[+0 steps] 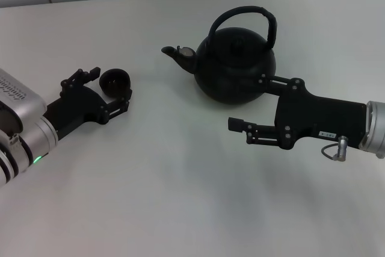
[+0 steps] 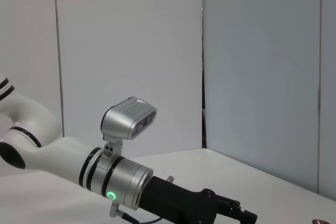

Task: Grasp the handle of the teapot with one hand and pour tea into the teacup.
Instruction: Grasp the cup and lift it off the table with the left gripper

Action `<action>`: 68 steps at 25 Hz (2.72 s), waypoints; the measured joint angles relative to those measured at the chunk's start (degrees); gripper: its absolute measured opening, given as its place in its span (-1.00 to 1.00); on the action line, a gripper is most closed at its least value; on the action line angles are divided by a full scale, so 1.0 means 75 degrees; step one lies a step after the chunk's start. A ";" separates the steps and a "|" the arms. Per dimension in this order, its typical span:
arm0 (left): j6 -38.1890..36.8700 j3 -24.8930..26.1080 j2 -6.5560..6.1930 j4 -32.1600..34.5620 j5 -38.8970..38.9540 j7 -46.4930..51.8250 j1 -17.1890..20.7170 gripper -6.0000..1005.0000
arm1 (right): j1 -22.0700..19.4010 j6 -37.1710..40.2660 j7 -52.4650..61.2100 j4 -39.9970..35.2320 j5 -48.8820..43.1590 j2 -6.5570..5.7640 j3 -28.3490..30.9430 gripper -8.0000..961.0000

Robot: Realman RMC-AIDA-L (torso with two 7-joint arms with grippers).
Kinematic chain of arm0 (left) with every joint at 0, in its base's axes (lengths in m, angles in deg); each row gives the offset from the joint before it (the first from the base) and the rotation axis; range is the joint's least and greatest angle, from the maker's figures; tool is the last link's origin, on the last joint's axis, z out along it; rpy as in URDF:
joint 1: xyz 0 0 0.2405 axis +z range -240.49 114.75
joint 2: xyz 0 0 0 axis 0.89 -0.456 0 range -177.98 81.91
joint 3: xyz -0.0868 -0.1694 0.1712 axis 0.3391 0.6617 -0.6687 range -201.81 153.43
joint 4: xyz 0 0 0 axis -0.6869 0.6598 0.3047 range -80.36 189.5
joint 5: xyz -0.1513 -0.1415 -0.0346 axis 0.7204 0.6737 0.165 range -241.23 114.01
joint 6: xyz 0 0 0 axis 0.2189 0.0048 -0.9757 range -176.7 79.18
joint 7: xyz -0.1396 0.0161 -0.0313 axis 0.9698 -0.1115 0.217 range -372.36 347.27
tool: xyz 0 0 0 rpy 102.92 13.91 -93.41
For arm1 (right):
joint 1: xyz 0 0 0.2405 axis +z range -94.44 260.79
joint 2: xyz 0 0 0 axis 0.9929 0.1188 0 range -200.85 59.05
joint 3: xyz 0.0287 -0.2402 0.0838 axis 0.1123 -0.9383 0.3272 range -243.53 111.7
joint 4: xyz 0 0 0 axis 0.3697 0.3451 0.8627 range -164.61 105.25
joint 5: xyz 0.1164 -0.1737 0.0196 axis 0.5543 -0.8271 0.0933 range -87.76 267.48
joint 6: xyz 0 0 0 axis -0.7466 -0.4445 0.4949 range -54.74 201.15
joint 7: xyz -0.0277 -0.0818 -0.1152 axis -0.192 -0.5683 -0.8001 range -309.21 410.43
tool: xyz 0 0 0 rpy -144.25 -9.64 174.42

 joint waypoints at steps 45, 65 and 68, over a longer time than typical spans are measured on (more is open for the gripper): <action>0.0204 -0.0062 0.0000 -0.0047 0.0001 0.0044 -0.0098 0.67 | -0.0058 0.0080 -0.0006 0.0001 -0.0001 0.0011 0.0010 0.58; -0.0095 -0.0060 -0.0001 -0.0082 -0.0209 0.0074 -0.0142 0.35 | 0.0008 0.0025 -0.0002 0.0000 -0.0001 0.0024 0.0010 0.58; -0.0463 -0.0060 -0.0001 -0.0112 -0.0426 0.0096 -0.0142 0.36 | 0.0050 0.0021 0.0000 0.0017 -0.0001 0.0024 0.0010 0.58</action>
